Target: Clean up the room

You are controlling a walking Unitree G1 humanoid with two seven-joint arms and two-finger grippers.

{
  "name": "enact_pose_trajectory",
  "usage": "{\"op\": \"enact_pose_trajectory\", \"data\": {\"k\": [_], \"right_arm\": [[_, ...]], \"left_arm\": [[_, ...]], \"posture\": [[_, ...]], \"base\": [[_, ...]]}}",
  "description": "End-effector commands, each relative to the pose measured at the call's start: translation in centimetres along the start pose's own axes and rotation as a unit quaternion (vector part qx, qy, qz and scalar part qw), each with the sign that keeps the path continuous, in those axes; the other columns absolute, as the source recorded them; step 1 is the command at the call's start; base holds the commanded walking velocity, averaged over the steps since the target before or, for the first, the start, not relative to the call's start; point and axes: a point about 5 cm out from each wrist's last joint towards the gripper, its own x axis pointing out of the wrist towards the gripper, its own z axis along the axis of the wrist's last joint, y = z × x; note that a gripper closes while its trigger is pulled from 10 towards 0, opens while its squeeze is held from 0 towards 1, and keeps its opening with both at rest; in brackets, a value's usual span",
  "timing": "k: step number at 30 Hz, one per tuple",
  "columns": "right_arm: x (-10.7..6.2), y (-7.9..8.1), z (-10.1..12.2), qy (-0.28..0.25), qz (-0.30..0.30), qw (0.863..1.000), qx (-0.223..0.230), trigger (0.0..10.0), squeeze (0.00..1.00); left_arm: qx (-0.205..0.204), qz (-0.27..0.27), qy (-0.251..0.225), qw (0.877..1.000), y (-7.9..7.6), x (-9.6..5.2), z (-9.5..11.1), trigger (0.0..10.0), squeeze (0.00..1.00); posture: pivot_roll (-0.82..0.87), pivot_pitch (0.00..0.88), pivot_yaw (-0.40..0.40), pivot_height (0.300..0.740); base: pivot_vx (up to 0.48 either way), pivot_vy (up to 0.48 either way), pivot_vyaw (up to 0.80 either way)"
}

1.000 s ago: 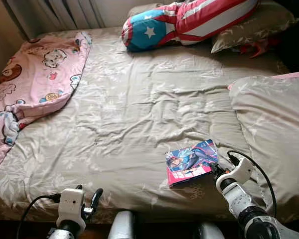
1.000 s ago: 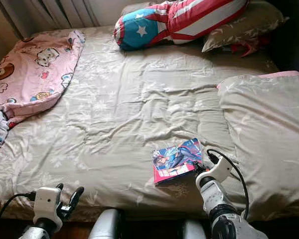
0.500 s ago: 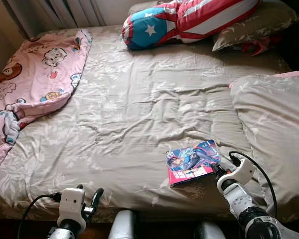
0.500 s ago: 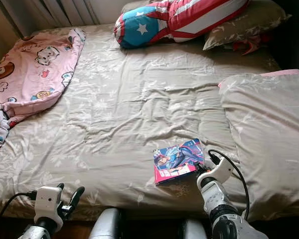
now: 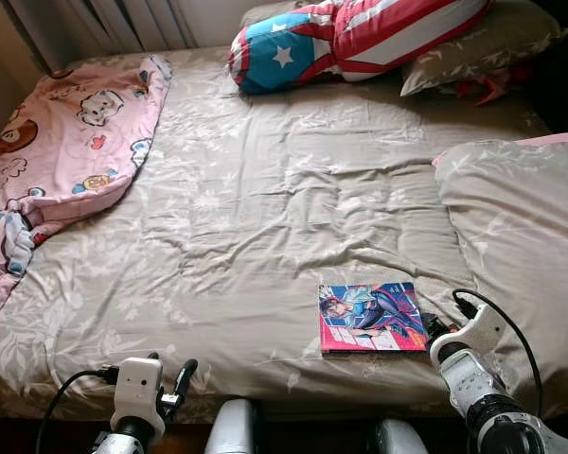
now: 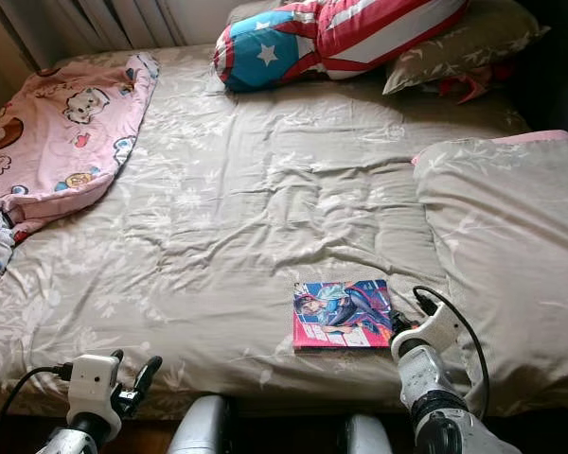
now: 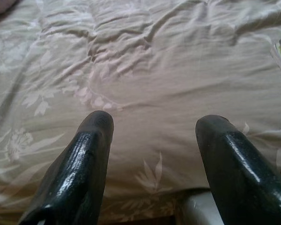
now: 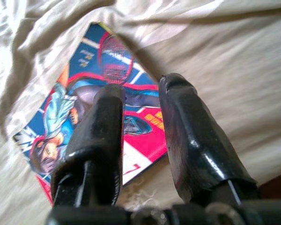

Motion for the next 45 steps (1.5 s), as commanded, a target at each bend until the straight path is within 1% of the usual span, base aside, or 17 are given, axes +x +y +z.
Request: {"op": "enact_pose_trajectory", "data": {"k": [1, 2, 6, 7, 8, 10, 11, 12, 13, 15, 19, 27, 32, 37, 39, 42, 45], "right_arm": [[-0.2, -1.3, -0.2, -0.002, -0.028, 1.0, -0.006, 10.0, 0.0], [-0.2, -1.3, -0.2, -0.002, -0.028, 1.0, -0.006, 10.0, 0.0], [-0.3, -1.4, 0.2, -0.015, -0.025, 0.998, -0.056, 10.0, 0.0], [-0.4, -1.4, -0.1, -0.016, -0.016, 0.996, -0.091, 10.0, 0.0], [-0.4, -1.4, -0.1, -0.016, -0.016, 0.996, -0.091, 10.0, 0.0], [-0.5, -1.3, -1.1, -0.007, 0.004, 0.988, -0.156, 10.0, 0.0], [-0.6, -1.2, -1.5, -0.004, 0.012, 0.984, -0.176, 10.0, 0.0], [-0.6, -1.2, -1.5, -0.004, 0.012, 0.984, -0.176, 10.0, 0.0], [-0.8, -1.5, -2.2, -0.002, 0.019, 0.978, -0.207, 10.0, 0.0], [-1.4, -2.2, -3.7, 0.003, 0.031, 0.971, -0.239, 10.0, 0.0], [-2.7, -4.1, -6.4, 0.022, 0.032, 0.967, -0.251, 10.0, 0.0], [-3.7, -5.6, -8.9, 0.072, 0.0, 0.964, -0.255, 10.0, 0.0], [-4.6, -6.7, -10.6, 0.116, -0.019, 0.953, -0.279, 10.0, 0.0], [-4.6, -6.8, -10.7, 0.118, -0.017, 0.952, -0.281, 10.0, 0.0], [-4.7, -7.1, -10.8, 0.126, -0.02, 0.95, -0.285, 10.0, 0.0], [-5.2, -7.5, -11.5, 0.145, -0.028, 0.94, -0.309, 10.0, 0.0], [-5.4, -7.7, -11.9, 0.151, -0.028, 0.939, -0.307, 10.0, 0.0]], "left_arm": [[0.0, -0.003, 0.018, 1.0, -0.2, -0.1, -0.9, 10.0, 0.0], [0.0, -0.003, 0.018, 1.0, -0.2, -0.1, -0.9, 10.0, 0.0], [-0.012, 0.0, 0.022, 1.0, -0.5, 0.7, -1.3, 10.0, 0.0], [-0.023, 0.003, 0.029, 0.999, -0.7, 1.2, -1.7, 10.0, 0.0], [-0.023, 0.003, 0.029, 0.999, -0.7, 1.2, -1.7, 10.0, 0.0], [-0.04, 0.013, 0.041, 0.998, -1.0, 2.0, -2.3, 10.0, 0.0], [-0.045, 0.016, 0.045, 0.998, -1.1, 2.3, -2.4, 10.0, 0.0], [-0.045, 0.016, 0.045, 0.998, -1.1, 2.3, -2.4, 10.0, 0.0], [-0.052, 0.018, 0.05, 0.997, -1.4, 2.7, -2.6, 10.0, 0.0], [-0.055, 0.017, 0.058, 0.997, -1.8, 3.3, -2.9, 10.0, 0.0], [-0.069, 0.017, 0.084, 0.994, -2.4, 4.3, -3.6, 10.0, 0.0], [-0.073, 0.013, 0.139, 0.988, -3.2, 4.8, -4.9, 10.0, 0.0], [-0.07, 0.019, 0.197, 0.978, -3.5, 4.2, -6.6, 10.0, 0.0], [-0.065, 0.014, 0.22, 0.973, -3.7, 3.7, -7.3, 10.0, 0.0], [-0.058, 0.01, 0.245, 0.968, -3.9, 3.2, -8.1, 10.0, 0.0], [-0.051, 0.008, 0.28, 0.959, -4.1, 2.3, -9.1, 10.0, 0.0], [-0.055, 0.016, 0.295, 0.954, -4.0, 1.9, -9.6, 10.0, 0.0]], "posture": [[0.14, 0.176, 0.093, 0.651], [0.14, 0.176, 0.093, 0.651], [0.12, 0.16, 0.079, 0.651], [0.1, 0.145, 0.064, 0.651], [0.1, 0.145, 0.064, 0.651], [0.06, 0.118, 0.041, 0.651], [0.05, 0.115, 0.037, 0.651], [0.05, 0.115, 0.037, 0.651], [0.05, 0.096, 0.023, 0.651], [0.04, 0.087, 0.017, 0.651], [0.0, 0.047, -0.005, 0.661], [-0.03, 0.01, -0.012, 0.701], [-0.03, 0.0, -0.015, 0.74], [-0.03, 0.0, -0.017, 0.74], [-0.04, 0.0, -0.018, 0.74], [-0.04, 0.0, -0.017, 0.74], [-0.04, 0.0, -0.015, 0.74]], "base": [[0.0, 0.0, 0.0], [0.0, 0.0, 0.0], [0.0, 0.0, 0.0], [0.0, 0.0, 0.0], [0.0, 0.0, 0.0], [0.0, 0.0, 0.0], [0.0, 0.0, 0.0], [0.0, 0.0, 0.0], [0.0, 0.0, 0.0], [0.0, 0.0, 0.0], [0.0, 0.0, 0.0], [0.0, 0.0, 0.0], [0.0, 0.0, 0.0], [0.0, 0.0, 0.0], [0.0, 0.0, 0.0], [0.0, 0.0, 0.0], [0.0, 0.0, 0.0]]}}
